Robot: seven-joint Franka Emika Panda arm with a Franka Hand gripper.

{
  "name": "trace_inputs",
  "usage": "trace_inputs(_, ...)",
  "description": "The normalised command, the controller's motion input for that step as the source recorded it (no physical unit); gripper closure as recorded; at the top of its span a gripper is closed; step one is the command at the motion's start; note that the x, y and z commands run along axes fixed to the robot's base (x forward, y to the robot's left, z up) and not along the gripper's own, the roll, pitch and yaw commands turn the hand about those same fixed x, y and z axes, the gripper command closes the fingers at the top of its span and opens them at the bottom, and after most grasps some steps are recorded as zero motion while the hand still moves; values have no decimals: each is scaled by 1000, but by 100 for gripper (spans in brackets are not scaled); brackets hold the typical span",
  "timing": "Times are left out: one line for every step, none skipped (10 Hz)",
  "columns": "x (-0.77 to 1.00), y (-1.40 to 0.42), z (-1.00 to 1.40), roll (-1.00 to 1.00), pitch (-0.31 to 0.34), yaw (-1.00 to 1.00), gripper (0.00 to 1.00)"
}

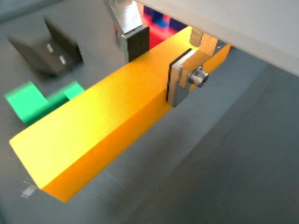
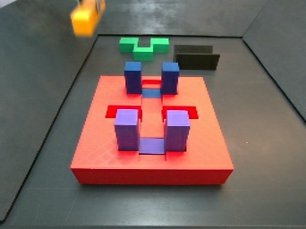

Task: Pick up the yellow object. Move up. Move to above the board. Insert the yellow object.
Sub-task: Move to above the board.

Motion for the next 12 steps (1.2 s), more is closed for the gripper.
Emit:
trace_inputs(25,1,1400,-79,30,-5,100)
trace_inputs(34,-3,1400,-98,71,-7,100)
trace_inputs(-1,-5,1400,-99,57,-8,100)
trace_inputs(-9,1,871,-93,35,-5,100)
trace_inputs(20,7,325,-82,20,-6,100)
trace_inputs(862,-1400,200,49,57,-204,100)
trace_inputs(856,-1400,184,70,71,-196,100)
trace_inputs(897,-1400,165,122,139,-72,100)
trace_inputs(929,-1400,172,0,131,-48,100)
trace_inputs(938,-1400,179,-15,132,-21,100)
trace_inputs(926,-1400,192,9,121,-4,100)
trace_inputs(967,-1400,195,17,144,-1,100)
